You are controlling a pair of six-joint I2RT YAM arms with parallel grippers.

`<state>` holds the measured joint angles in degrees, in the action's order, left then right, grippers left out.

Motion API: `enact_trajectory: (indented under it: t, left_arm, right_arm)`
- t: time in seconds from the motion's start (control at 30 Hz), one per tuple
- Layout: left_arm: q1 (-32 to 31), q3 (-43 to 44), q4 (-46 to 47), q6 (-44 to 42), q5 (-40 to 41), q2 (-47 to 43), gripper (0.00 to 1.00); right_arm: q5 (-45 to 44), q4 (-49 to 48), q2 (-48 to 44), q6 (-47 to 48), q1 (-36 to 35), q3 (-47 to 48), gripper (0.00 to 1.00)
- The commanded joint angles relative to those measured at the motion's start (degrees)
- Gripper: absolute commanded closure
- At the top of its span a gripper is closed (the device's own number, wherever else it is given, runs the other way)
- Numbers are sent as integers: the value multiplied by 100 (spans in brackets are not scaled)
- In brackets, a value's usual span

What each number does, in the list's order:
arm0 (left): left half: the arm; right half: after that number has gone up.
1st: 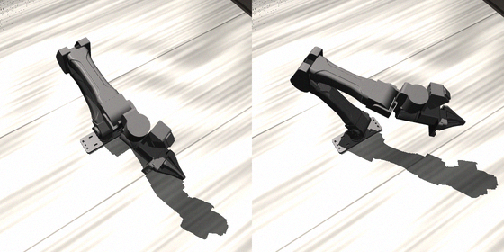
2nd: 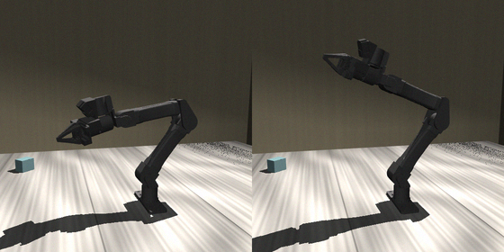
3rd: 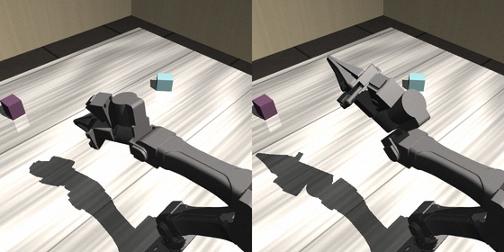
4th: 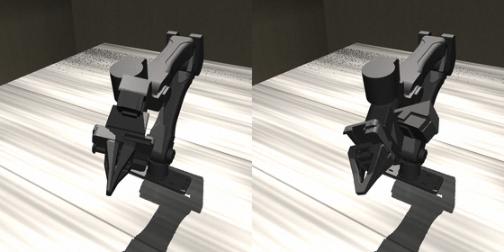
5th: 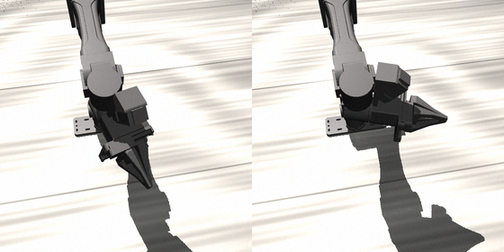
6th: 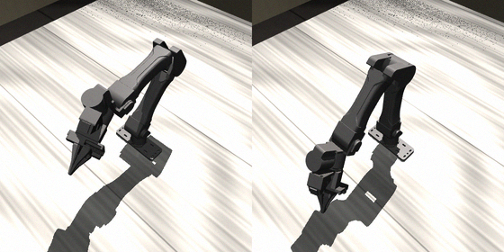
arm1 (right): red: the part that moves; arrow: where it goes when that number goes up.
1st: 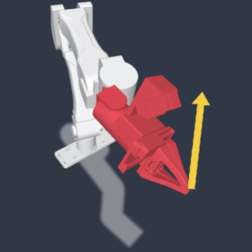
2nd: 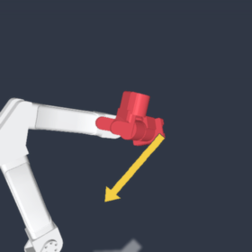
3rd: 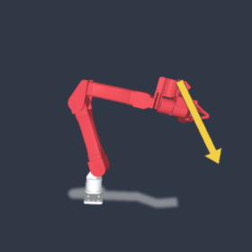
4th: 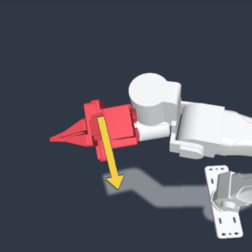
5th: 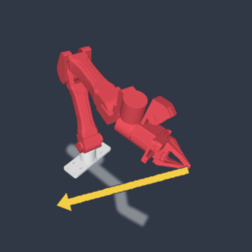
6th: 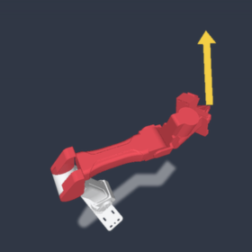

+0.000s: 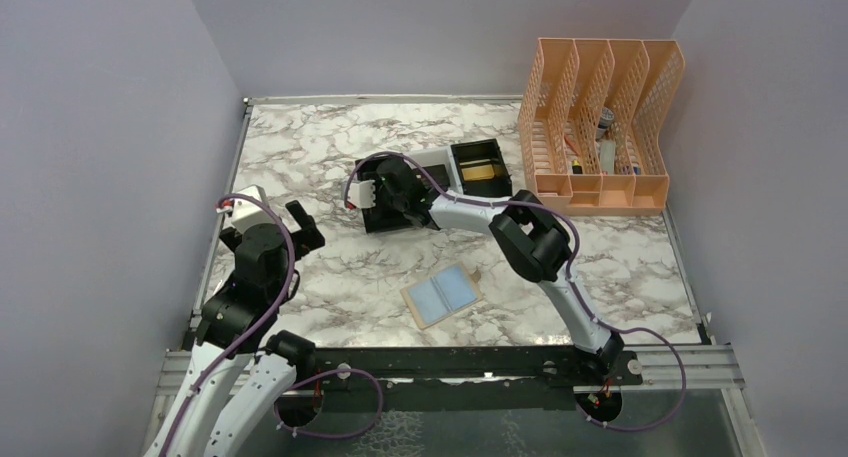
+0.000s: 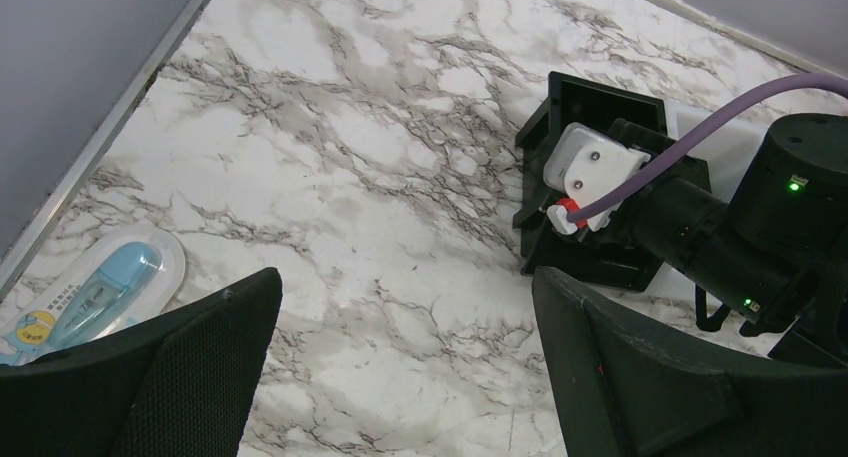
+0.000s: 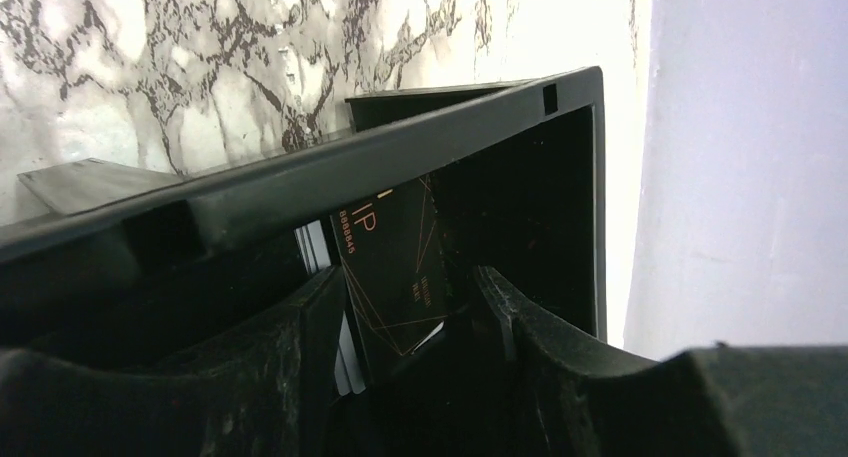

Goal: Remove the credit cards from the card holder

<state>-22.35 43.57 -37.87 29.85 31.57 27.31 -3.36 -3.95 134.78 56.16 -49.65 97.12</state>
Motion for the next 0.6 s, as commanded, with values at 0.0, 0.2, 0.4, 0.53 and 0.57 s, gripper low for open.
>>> enact_trajectory:
  t: [0.0,0.2,0.4,0.53,0.57]
  left_arm:
    - [26,-15,26,-13,19,92,1]
    - [25,-7,32,-23,-11,129,1]
    - [21,-15,32,-14,-15,134,1]
    - [26,-15,32,-21,-41,141,1]
    - [25,-15,34,-19,-45,139,1]
  right_arm:
    - [277,461,-122,-201,25,123,47]
    - [344,405,-236,-411,43,127,43]
    - [645,163,-667,-853,59,-54,42]
    - [887,10,-942,-1063,69,-229,42]
    - [863,-33,-957,-1092,69,-243,42]
